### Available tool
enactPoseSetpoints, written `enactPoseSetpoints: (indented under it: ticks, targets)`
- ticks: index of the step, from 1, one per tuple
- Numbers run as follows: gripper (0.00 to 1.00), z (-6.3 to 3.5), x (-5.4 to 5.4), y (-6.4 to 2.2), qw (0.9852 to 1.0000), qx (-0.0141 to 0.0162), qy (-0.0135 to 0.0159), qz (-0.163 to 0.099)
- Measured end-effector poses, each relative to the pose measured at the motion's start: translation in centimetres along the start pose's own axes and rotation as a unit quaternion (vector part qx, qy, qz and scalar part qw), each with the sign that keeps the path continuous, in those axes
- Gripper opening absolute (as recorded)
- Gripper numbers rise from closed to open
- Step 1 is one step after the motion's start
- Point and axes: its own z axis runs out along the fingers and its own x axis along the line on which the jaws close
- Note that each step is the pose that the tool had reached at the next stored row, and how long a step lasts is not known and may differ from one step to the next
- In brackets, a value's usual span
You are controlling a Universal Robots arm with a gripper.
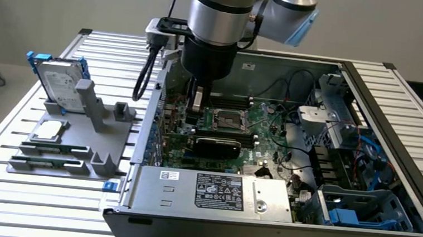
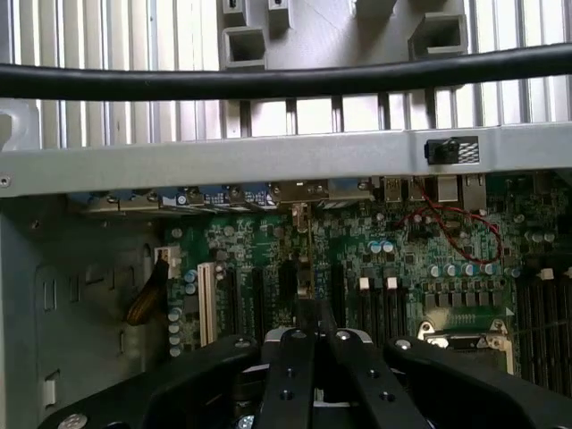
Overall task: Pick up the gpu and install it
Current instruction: 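Press down on the gpu until it lock into place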
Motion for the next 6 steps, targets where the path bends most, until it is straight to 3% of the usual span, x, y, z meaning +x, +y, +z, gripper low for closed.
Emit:
enactPoseSetpoints:
  ticks: [6]
  targets:
    - [0.11,0.0,-0.01,-0.01,1.0,0.0,-0.0001,0.0]
